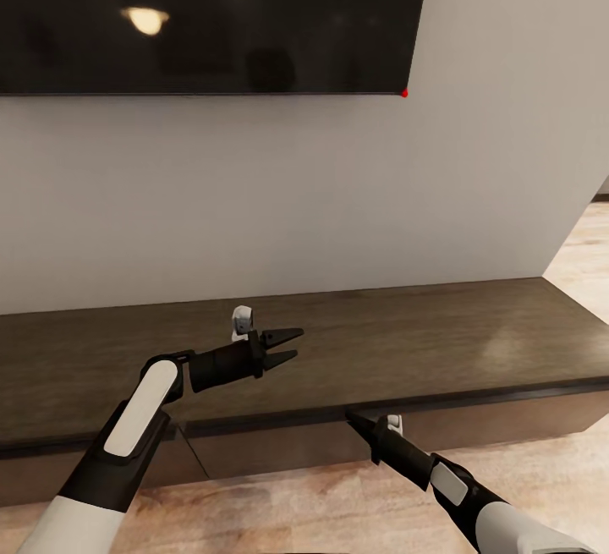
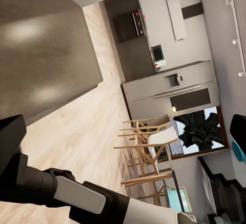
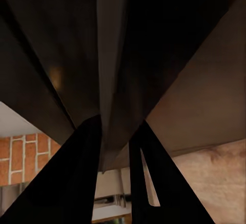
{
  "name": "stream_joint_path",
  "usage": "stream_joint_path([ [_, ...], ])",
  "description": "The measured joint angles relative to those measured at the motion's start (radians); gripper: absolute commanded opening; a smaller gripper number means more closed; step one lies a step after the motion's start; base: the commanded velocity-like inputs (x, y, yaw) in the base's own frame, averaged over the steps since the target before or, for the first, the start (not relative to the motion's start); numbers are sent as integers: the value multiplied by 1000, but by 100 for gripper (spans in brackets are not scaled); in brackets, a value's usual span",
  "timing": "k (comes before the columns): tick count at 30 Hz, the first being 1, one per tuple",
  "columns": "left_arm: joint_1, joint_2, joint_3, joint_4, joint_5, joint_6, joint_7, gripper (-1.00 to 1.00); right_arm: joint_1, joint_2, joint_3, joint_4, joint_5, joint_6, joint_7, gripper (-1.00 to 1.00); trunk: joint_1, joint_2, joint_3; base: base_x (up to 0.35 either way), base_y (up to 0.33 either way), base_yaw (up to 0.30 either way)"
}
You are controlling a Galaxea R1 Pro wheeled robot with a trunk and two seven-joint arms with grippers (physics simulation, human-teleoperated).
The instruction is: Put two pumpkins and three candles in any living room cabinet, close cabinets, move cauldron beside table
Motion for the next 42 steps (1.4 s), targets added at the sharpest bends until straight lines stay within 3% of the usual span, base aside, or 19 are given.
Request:
stream_joint_path([
  [42, 0, 0, 0, 7, -1, -1, 1, 100, 0, 1, -8, 0, 0, -6, -3, -100, 0, 0, 0, -17, 0, 0],
])
